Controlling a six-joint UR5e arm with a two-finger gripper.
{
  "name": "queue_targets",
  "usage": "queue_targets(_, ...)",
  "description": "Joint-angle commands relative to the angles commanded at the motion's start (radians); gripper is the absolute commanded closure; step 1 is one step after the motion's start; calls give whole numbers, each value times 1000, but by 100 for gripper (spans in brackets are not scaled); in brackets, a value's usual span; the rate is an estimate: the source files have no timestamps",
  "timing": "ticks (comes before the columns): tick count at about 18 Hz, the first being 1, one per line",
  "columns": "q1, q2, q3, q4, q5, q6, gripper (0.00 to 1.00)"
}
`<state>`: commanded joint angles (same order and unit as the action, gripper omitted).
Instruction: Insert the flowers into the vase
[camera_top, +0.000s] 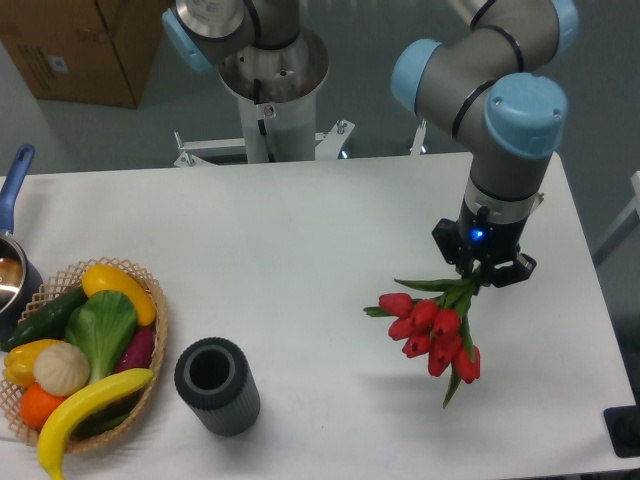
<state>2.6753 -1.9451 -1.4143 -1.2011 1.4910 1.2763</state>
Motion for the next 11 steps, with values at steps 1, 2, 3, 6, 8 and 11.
queue_targets(1, 0, 0, -2, -2, 0, 0, 100)
queue_targets(2, 0, 2, -3, 0, -2, 0, 100)
queue_targets(3, 0, 2, -5, 0, -3, 0, 100)
queue_targets(6, 0, 2, -5, 0, -8, -2, 100)
queue_targets(8, 3, 3, -8, 2, -29, -2, 100)
queue_targets(11, 5, 6, 3, 15, -154, -18, 100)
